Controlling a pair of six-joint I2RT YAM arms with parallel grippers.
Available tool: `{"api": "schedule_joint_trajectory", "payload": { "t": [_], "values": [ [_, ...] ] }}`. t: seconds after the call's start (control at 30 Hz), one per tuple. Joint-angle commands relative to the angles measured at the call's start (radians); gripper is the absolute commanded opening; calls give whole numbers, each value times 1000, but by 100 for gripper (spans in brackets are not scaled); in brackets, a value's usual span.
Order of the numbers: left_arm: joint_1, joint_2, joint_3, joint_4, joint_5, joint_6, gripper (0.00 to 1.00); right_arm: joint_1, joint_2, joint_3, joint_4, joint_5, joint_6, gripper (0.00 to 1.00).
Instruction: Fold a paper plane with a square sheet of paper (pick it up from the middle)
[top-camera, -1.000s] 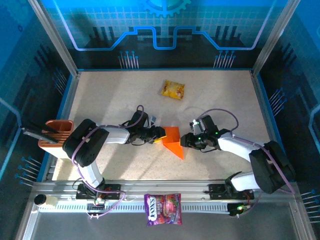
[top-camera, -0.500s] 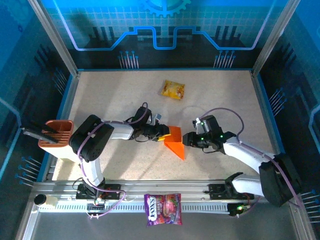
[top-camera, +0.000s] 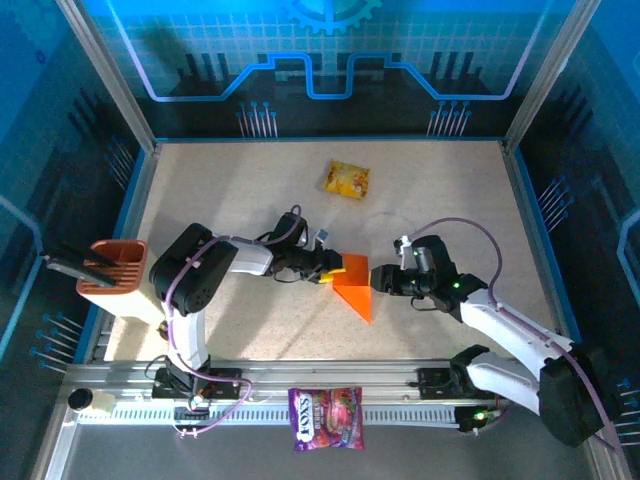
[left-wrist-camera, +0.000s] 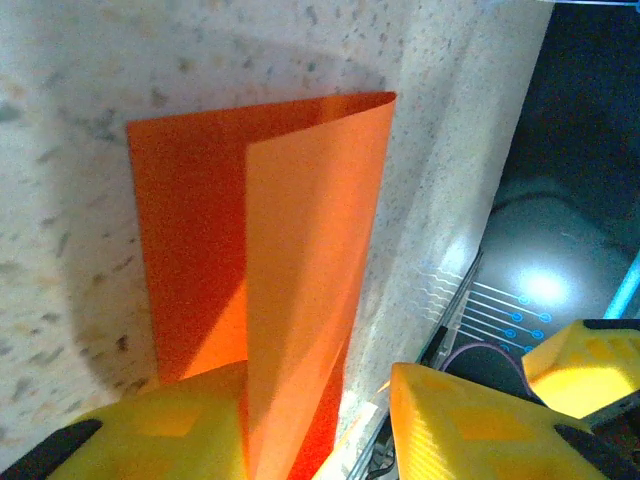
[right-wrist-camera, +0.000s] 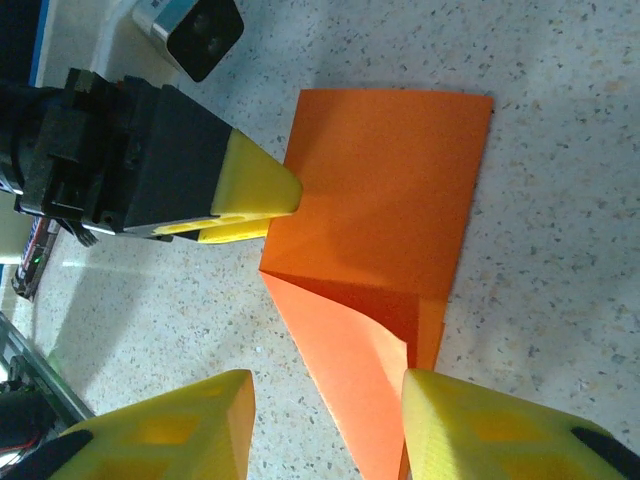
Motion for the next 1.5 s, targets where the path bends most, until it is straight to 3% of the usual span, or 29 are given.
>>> {"api": "schedule_joint_trajectory", "payload": {
  "t": [0.0, 0.53, 0.93, 1.1, 1.17, 1.33, 1.47],
  "values": [
    [6, 25, 35, -38, 44, 42, 39, -12, -18, -19, -13, 23, -13, 44],
    [5, 18, 52, -66, 62, 84, 48, -13, -12, -37, 7, 19, -7, 43],
    [1, 56, 110, -100, 101, 106, 44, -12, -8, -38, 5, 25, -10, 43],
    [-6, 60, 120, -114, 96, 118, 38, -12, -12, -38, 2, 28, -10, 43],
    [-5, 53, 114, -117, 75, 117, 30, -12, -16, -39, 3, 32, -7, 43],
    [-6, -13, 60, -80, -44, 92, 14, -12, -32, -39, 26, 27, -14, 44],
    [-6, -81, 9, -47, -145, 57, 6, 8, -41, -35, 77, 10, -59, 46]
  ]
}}
